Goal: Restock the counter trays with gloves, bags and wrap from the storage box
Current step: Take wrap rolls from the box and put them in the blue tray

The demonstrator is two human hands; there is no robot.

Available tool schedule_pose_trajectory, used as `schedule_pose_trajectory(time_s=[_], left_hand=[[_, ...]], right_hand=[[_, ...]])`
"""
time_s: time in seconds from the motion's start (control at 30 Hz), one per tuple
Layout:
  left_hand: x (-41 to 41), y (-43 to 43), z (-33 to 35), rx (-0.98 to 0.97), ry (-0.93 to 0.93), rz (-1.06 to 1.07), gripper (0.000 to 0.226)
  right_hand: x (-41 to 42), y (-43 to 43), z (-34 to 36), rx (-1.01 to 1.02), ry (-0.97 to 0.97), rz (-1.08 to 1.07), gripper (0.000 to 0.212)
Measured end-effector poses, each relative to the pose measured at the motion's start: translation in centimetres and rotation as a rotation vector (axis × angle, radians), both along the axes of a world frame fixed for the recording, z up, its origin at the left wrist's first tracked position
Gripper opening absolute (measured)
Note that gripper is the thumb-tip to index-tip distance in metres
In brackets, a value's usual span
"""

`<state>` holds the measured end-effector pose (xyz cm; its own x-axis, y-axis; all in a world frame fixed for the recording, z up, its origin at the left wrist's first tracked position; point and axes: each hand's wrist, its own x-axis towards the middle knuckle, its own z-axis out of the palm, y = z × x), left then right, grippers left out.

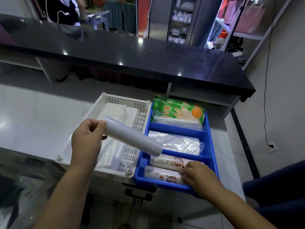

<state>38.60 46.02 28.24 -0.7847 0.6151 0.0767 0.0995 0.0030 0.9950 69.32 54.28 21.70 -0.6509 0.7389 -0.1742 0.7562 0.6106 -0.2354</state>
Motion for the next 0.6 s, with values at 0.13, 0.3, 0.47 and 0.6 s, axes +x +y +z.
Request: schedule_pose_trajectory(time_s=[0.13,0.3,0.47,0.6], left_hand=[[1.5,0.4,0.0,-0.042,-0.005,-0.032,0.016],[5.6,0.7,-1.0,-0.153,0.031,-0.125,0.012],[10.7,1.2,-3.3,-0.182,-0.128,-0.2,0.014],[13.1,1.4,-5.3,-0.253,-0.192,-0.219,0.012]], right_hand=[[0.8,0.1,0.4,0.028,-0.052,-0.003,0.03],[3.6,1.7,2.7,0.103,0.091,-0.207,0.019],[6.0,3.5,4.1,0.094,0.281,-0.384,0.013],[6.0,2.9,3.2,0.061,0.267,-0.359,0.015]])
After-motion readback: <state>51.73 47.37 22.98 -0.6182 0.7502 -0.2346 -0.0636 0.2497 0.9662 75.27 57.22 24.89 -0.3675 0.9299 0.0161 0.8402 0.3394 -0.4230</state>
